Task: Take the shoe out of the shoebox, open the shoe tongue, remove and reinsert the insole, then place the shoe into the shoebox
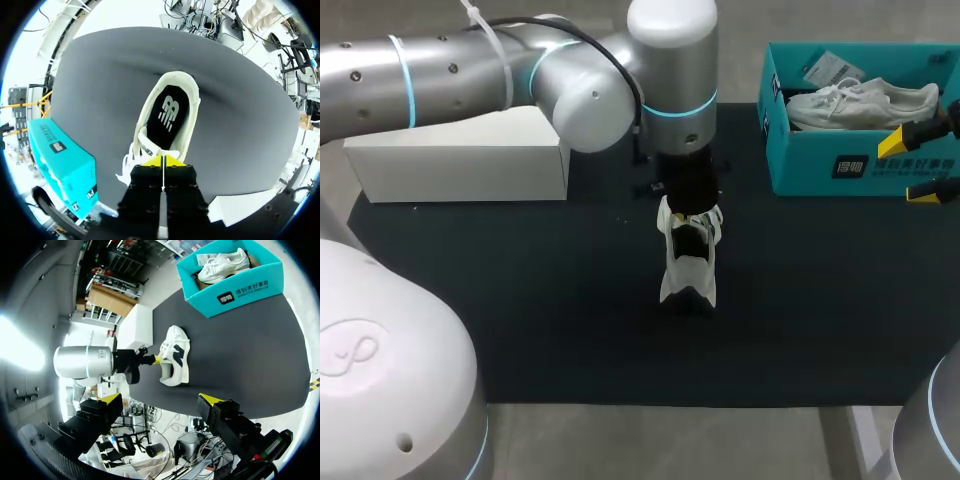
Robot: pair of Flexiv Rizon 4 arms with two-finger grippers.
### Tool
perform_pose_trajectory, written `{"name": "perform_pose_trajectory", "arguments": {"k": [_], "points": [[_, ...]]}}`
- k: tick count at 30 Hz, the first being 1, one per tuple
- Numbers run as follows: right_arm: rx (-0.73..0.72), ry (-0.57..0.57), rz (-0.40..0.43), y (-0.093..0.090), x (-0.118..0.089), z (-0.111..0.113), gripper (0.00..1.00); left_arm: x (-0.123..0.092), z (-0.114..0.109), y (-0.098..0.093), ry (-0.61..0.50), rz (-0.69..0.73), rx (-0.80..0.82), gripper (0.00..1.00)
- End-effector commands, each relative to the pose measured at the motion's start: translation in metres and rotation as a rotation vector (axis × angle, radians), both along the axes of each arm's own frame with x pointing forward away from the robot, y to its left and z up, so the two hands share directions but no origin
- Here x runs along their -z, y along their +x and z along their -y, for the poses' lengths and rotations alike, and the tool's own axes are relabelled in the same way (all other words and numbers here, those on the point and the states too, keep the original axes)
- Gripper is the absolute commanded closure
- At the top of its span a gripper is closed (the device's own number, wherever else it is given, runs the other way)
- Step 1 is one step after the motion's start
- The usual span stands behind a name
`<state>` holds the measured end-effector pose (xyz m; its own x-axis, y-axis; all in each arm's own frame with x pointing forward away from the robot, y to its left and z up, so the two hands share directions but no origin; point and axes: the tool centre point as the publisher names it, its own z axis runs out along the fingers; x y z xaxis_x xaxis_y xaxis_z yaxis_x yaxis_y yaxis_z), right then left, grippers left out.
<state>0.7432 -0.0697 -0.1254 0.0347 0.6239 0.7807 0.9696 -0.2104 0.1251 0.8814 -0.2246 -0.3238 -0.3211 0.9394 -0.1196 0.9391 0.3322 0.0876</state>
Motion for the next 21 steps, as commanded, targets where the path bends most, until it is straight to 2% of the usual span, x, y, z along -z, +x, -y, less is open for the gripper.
{"name": "perform_pose_trajectory", "arguments": {"k": [1,4,9,11,15,18,21], "points": [[0.002,-0.001,0.000,0.000,0.001,0.000,0.00,0.000,-0.008,0.003,0.070,-0.036,-0.289,1.00],[0.002,-0.001,0.000,0.000,0.001,0.000,0.00,-0.001,-0.013,0.002,0.081,-0.079,-0.538,1.00],[0.002,-0.001,0.000,0.000,0.001,0.000,0.00,-0.013,-0.015,-0.009,0.032,-0.042,-0.853,1.00],[0.002,-0.001,0.000,0.000,0.001,0.000,0.00,-0.018,-0.013,-0.016,0.044,0.027,-0.994,1.00],[0.002,-0.001,0.000,0.000,0.001,0.000,0.00,-0.025,-0.011,-0.027,-0.042,0.036,-1.203,1.00],[0.002,-0.001,0.000,0.000,0.001,0.000,0.00,-0.029,-0.011,-0.036,-0.058,0.012,-1.310,1.00],[0.002,-0.001,0.000,0.000,0.001,0.000,0.00,-0.029,-0.009,-0.038,-0.051,-0.003,-1.331,1.00]]}}
